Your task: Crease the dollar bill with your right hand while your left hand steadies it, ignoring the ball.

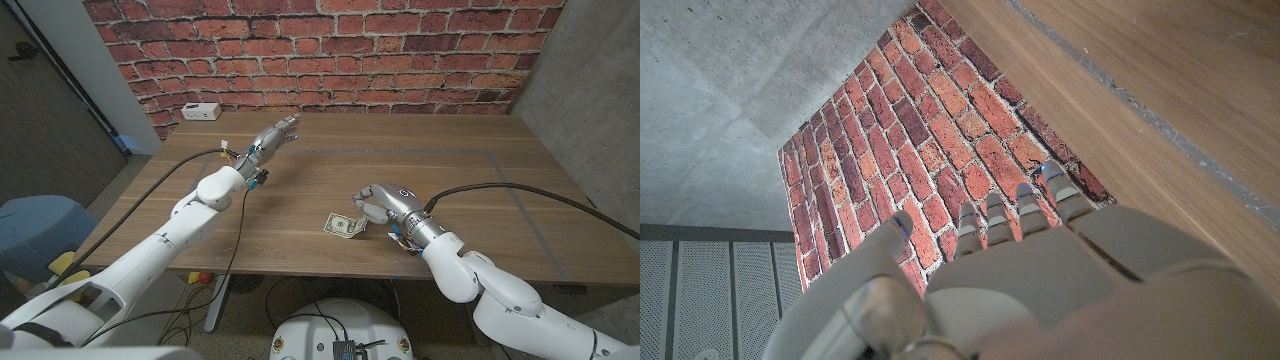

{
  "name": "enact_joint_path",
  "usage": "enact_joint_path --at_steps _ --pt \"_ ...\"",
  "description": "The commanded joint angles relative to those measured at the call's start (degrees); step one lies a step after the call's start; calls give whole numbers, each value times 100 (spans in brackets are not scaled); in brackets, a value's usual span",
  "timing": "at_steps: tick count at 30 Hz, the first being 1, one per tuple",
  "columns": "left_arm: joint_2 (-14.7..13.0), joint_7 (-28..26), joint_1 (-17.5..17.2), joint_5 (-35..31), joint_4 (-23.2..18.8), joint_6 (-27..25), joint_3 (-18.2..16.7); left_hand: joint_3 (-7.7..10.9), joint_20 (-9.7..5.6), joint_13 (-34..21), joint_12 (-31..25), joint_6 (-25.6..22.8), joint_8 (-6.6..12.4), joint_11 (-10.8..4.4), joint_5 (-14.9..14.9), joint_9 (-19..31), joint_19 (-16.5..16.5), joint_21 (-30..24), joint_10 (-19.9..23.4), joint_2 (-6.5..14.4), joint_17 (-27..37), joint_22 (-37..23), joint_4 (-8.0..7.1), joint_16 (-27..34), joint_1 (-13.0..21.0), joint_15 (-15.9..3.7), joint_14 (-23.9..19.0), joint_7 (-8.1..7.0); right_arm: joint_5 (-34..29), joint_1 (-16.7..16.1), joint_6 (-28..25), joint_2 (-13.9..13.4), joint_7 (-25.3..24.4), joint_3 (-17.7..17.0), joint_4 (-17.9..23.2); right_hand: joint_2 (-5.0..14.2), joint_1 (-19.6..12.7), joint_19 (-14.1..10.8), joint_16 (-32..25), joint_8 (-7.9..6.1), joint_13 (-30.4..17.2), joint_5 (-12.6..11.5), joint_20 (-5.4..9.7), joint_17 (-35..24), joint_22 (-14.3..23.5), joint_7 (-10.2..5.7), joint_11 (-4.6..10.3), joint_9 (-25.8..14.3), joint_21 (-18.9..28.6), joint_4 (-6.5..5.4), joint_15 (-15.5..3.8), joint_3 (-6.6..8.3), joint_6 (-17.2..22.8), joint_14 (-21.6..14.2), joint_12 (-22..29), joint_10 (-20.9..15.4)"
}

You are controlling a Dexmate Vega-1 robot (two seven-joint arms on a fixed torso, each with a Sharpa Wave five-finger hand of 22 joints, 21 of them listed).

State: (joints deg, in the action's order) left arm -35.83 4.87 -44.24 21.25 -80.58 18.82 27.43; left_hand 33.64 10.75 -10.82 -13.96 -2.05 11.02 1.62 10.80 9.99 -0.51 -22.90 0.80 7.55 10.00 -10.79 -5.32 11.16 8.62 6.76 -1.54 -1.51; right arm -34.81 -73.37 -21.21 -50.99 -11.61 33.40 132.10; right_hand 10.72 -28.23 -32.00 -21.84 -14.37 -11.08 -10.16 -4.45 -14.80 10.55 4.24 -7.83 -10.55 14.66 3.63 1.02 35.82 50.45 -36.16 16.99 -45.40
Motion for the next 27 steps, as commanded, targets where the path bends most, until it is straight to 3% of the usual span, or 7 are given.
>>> enact_joint_path --at_steps 1,12,20,27 --pt "52 66 103 -22 72 -54 62 69 24 -10 23 -49 -11 21 -11 29 -31 22 53 119 29 -32 -2 -4 60 22 -49 -12 13 -16 -25 56 154 101 -107 14 -52 -87 -53 13 -6 5 1 -16 8 48 -37 -8 43 -35 5 39 153 -123 24 -141" --pt "67 90 139 -41 54 -112 110 82 26 -11 42 -48 -18 23 -16 30 -29 33 51 112 30 -34 -9 -9 58 24 -56 -15 -12 -78 -84 70 151 182 -141 17 -54 -127 -64 23 -7 5 -18 -19 9 48 1 -10 53 -60 -20 64 256 -208 28 -236" --pt "45 68 115 -72 -42 -142 122 88 31 -12 50 -49 -20 16 -18 30 -33 37 54 108 32 -35 -15 -13 55 25 -56 -10 -56 -125 -201 39 186 221 -145 15 -53 -160 -105 8 -6 9 -20 -36 10 25 -50 -11 61 -77 -32 69 398 -326 39 -339" --pt "24 42 92 -113 -158 -213 145 95 21 -13 60 -48 -23 16 -20 30 -36 42 56 105 33 -35 -20 -15 52 18 -59 -14 -127 -238 -542 -14 210 195 -130 13 -59 -176 -123 15 -6 11 -25 -46 11 43 -78 -11 63 -82 -44 75 458 -384 49 -422"
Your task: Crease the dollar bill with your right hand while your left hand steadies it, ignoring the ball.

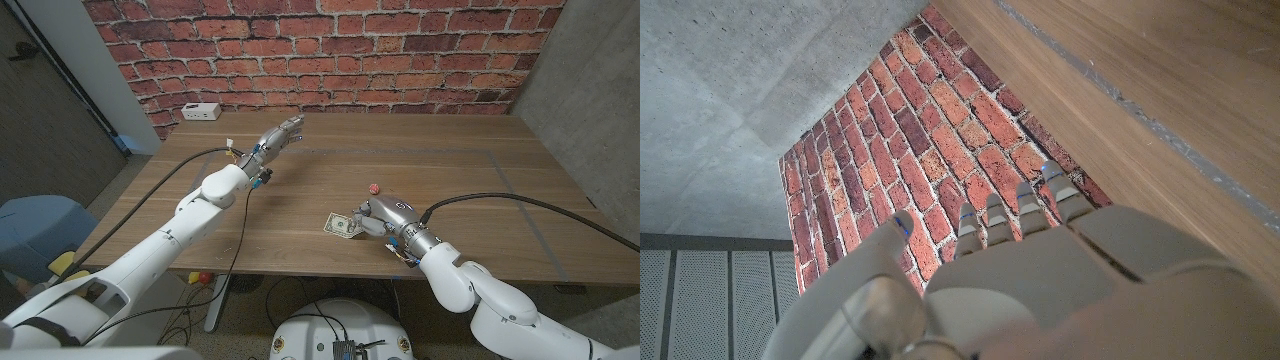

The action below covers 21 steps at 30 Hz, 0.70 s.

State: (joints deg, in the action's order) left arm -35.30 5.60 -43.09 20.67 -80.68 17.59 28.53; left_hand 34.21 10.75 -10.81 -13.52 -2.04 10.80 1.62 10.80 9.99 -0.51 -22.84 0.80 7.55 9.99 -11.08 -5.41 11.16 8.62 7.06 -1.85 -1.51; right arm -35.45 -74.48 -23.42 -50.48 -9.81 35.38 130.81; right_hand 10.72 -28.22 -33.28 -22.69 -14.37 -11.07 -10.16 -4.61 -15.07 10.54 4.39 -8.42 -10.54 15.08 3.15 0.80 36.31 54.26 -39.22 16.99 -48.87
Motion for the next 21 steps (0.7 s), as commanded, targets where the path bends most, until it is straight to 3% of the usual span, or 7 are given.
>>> enact_joint_path --at_steps 1,3,12,14,18,20,21 --pt "-31 -34 -25 -58 -163 -99 38 40 22 -14 16 -50 -1 11 -21 30 -34 38 59 104 33 -7 -12 -15 52 -8 -30 -12 -65 -147 -352 -71 11 -9 -3 10 -54 -57 -39 25 -6 13 -3 -23 12 28 40 -12 23 -41 -15 24 79 -85 33 -53" --pt "-35 -40 -28 -75 -190 -108 45 41 21 -14 18 -47 -3 14 -21 30 -33 40 60 103 33 -7 -13 -16 52 -5 -29 -11 -48 -181 -399 -90 -16 -27 -9 9 -62 -65 -46 32 -6 12 -5 -25 12 34 -20 -13 25 -37 -26 32 97 -113 39 -95" --pt "-68 76 17 -170 -253 -57 119 56 32 -15 -16 -119 19 53 -24 31 -45 48 200 95 33 -8 -22 1 47 -3 -92 2 30 -282 -509 -153 -124 -33 -57 11 -76 -89 -63 29 -6 12 -5 -32 13 48 -27 -13 30 -35 -29 47 204 -185 41 -172" --pt "-107 232 97 -279 -166 93 187 79 45 -17 -85 -400 93 82 -30 31 -107 44 472 80 29 -9 -24 43 44 -19 -269 57 52 -297 -523 -162 -144 -28 -73 8 -78 -97 -69 22 -6 13 -6 -32 13 38 -13 -13 32 -34 -34 49 248 -210 46 -204" --pt "-209 544 287 -628 20 427 365 165 98 -15 -154 -930 179 -89 -38 30 -187 57 888 78 21 -6 20 101 84 -134 -653 105 89 -322 -543 -182 -186 -13 -104 3 -82 -110 -86 19 -4 16 -2 -38 13 35 -5 -12 35 -32 -50 49 304 -260 61 -279" --pt "-269 503 305 -891 13 561 413 350 117 -16 -215 -1376 228 -178 -56 34 -227 83 1290 153 16 -4 138 130 225 -245 -991 151 101 -327 -547 -196 -200 -3 -114 -1 -91 -128 -89 21 -3 16 -2 -38 14 36 -3 -12 41 -22 -48 53 320 -271 63 -299" --pt "-295 483 311 -1013 19 645 433 488 114 -15 -201 -1568 235 -181 -33 35 -243 97 1379 191 13 -2 274 143 368 -289 -1168 137 91 -327 -559 -199 -209 10 -120 -2 -93 -145 -95 24 -3 16 2 -34 14 34 -11 -11 47 -20 -37 58 326 -298 63 -310"
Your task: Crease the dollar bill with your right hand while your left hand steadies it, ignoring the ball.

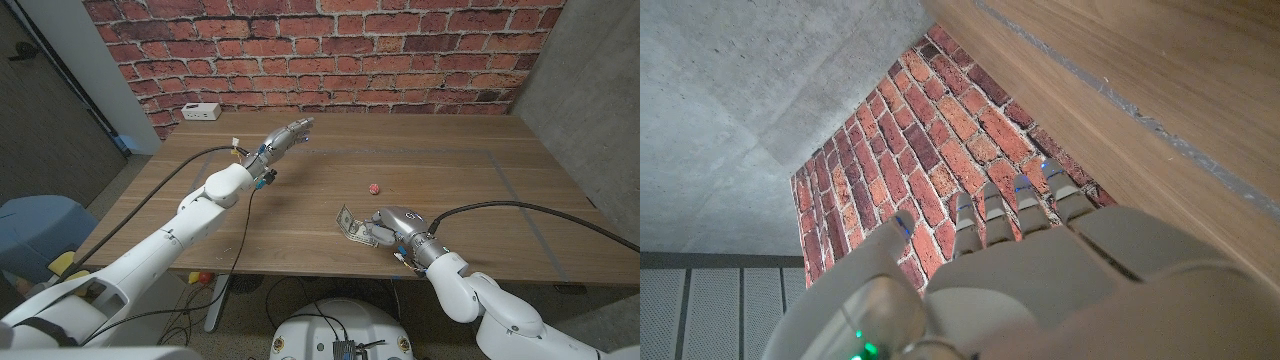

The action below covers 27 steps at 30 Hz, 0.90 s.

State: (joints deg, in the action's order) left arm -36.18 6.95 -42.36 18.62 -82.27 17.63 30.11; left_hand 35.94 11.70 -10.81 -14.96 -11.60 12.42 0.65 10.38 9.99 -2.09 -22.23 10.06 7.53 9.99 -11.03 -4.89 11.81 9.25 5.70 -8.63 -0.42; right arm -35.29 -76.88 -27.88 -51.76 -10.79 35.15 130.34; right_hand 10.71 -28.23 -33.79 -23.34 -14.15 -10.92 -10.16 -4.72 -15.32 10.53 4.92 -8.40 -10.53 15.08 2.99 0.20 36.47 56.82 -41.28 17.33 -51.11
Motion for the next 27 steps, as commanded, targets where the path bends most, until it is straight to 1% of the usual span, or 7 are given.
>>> enact_joint_path --at_steps 1,4,7,10,17,22,27 --pt "-231 331 243 -920 189 734 291 433 9 -15 -51 -848 94 -121 34 37 -98 49 572 183 10 -10 401 71 460 -216 -620 -36 84 -85 -118 -72 -111 39 -79 -1 -95 -95 -31 4 -17 16 11 -11 15 -20 -5 -12 48 -2 19 42 77 -97 28 -96" --pt "-339 367 269 -1224 187 969 347 649 -58 -13 -49 -1397 97 -298 114 37 -261 12 944 268 64 -30 912 154 945 -463 -1005 -179 91 -73 -149 -82 -93 70 -97 -9 -106 -106 -37 1 -15 18 9 -12 15 -21 -9 -11 51 13 9 44 114 -114 30 -126" --pt "-480 300 213 -1540 42 1025 357 757 -144 -12 -43 -1615 72 -341 175 40 -446 -65 1143 304 84 -49 1200 192 1276 -601 -1145 -231 105 -45 -180 -90 -48 106 -115 -14 -119 -114 -33 -14 -11 20 15 -14 15 -22 -26 -10 52 30 -19 47 202 -113 34 -181" --pt "-625 152 83 -1795 -149 995 306 793 -151 -11 -40 -1771 84 -391 200 42 -515 -97 1231 303 87 -56 1333 200 1439 -633 -1191 -238 90 -2 -223 -94 10 160 -133 -18 -124 -115 -26 -9 -10 21 18 -11 15 -25 -16 -9 51 37 -30 49 216 -110 35 -205" --pt "-877 120 -161 -1882 -474 789 183 801 -170 -9 -56 -2087 109 -472 214 45 -597 -139 1463 272 96 -65 1491 219 1724 -727 -1279 -266 80 120 -280 -38 117 306 -222 -31 -151 -111 49 20 0 23 27 -2 16 -24 3 -4 45 78 -112 59 263 27 33 -309" --pt "-891 564 -208 -1282 -330 813 168 650 -189 -26 -147 -2526 124 -362 221 60 -626 -173 1977 245 143 -77 1433 313 1925 -672 -1481 19 74 193 -323 15 168 406 -296 -32 -159 -102 79 39 5 26 45 -9 16 -24 34 -2 39 92 -112 51 272 100 23 -337" --pt "-1007 561 -309 -1376 -421 735 152 628 -182 -36 -166 -2805 136 -354 283 66 -696 -217 2197 293 146 -82 1484 403 2077 -723 -1711 11 124 221 -357 62 155 461 -368 -34 -179 -88 101 49 10 28 55 -15 15 -29 -5 0 30 121 -164 46 321 148 11 -378"
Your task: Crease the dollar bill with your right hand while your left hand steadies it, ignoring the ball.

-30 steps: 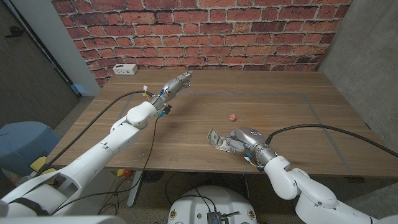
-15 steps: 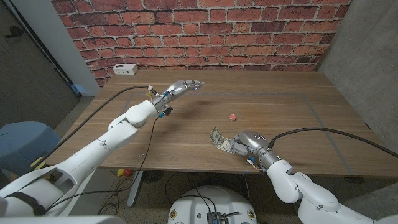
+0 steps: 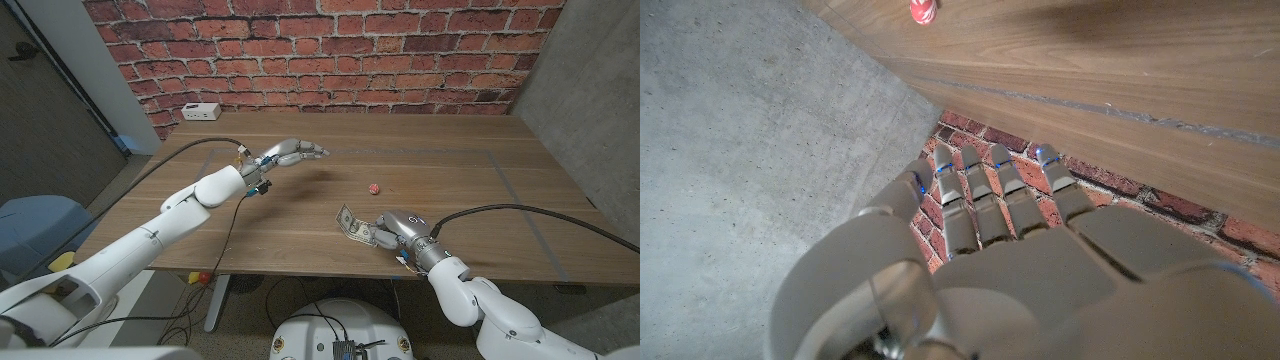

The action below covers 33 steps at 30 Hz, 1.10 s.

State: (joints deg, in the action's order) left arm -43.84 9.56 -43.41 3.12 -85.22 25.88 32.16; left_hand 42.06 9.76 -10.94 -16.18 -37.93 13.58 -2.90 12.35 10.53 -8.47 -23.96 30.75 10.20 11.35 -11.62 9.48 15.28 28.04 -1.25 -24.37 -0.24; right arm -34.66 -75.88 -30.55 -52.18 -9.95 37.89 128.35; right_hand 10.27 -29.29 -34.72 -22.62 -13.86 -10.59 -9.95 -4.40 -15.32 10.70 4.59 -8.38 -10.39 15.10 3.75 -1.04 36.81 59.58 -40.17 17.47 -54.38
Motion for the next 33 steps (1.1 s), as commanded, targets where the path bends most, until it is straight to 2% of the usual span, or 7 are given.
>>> enact_joint_path --at_steps 1,7,17,22,26,28,33 --pt "-258 302 -210 135 -142 -114 -46 31 10 -22 -32 -154 -1 -23 97 11 -58 -47 118 33 8 -24 63 56 241 -40 -145 -20 70 127 -91 107 63 194 -178 9 -75 9 31 23 -22 8 30 -16 -1 13 3 -14 26 47 -40 9 49 37 -5 -56" --pt "-396 272 -247 -260 -365 -282 20 159 -17 -18 54 -264 -61 -94 187 14 -53 -67 113 60 -20 -24 154 -16 676 -152 -50 -164 113 165 -107 119 60 247 -219 9 -86 17 35 38 -19 8 38 -21 -2 14 -12 -13 21 63 -40 5 49 48 -14 -71" --pt "-648 354 -203 -1016 -956 -773 142 637 -144 -21 61 -1525 -108 -451 527 27 233 -141 850 142 0 -58 189 -157 2911 -467 -52 -352 228 157 -86 100 -45 243 -250 20 -93 18 47 71 -16 10 46 -34 -1 40 -7 -12 17 71 -23 -7 45 71 -45 -72" --pt "-715 257 -197 -1497 -1177 -871 204 608 -138 -22 145 -1653 -175 -649 443 28 412 -193 780 130 58 -113 170 -223 3513 -509 149 -427 303 153 -45 107 -130 232 -292 23 -94 19 51 83 -15 10 45 -37 -1 43 -9 -12 15 72 -17 -11 47 74 -57 -74" --pt "-702 320 -145 -1643 -1213 -848 266 569 -131 -21 153 -1689 -189 -761 386 29 457 -232 812 139 83 -137 153 -241 3729 -490 230 -479 352 179 -6 119 -161 239 -337 24 -94 18 54 93 -14 9 49 -36 -1 51 -1 -12 14 71 -7 -11 50 66 -67 -78" --pt "-663 393 -115 -1589 -1181 -815 292 512 -155 -18 124 -1886 -157 -908 313 29 492 -301 972 145 118 -170 137 -218 4012 -560 226 -531 367 194 5 125 -172 246 -356 24 -93 18 56 94 -14 9 47 -38 -1 48 -13 -12 14 71 -4 -13 59 67 -73 -74" --pt "-488 679 1 -1125 -904 -604 349 474 -199 -15 88 -2175 -122 -960 239 27 543 -428 1279 159 153 -226 143 -169 4476 -631 165 -619 407 238 14 123 -162 258 -391 26 -94 17 64 107 -13 9 49 -38 -1 49 0 -12 12 71 -5 -14 57 71 -87 -73"
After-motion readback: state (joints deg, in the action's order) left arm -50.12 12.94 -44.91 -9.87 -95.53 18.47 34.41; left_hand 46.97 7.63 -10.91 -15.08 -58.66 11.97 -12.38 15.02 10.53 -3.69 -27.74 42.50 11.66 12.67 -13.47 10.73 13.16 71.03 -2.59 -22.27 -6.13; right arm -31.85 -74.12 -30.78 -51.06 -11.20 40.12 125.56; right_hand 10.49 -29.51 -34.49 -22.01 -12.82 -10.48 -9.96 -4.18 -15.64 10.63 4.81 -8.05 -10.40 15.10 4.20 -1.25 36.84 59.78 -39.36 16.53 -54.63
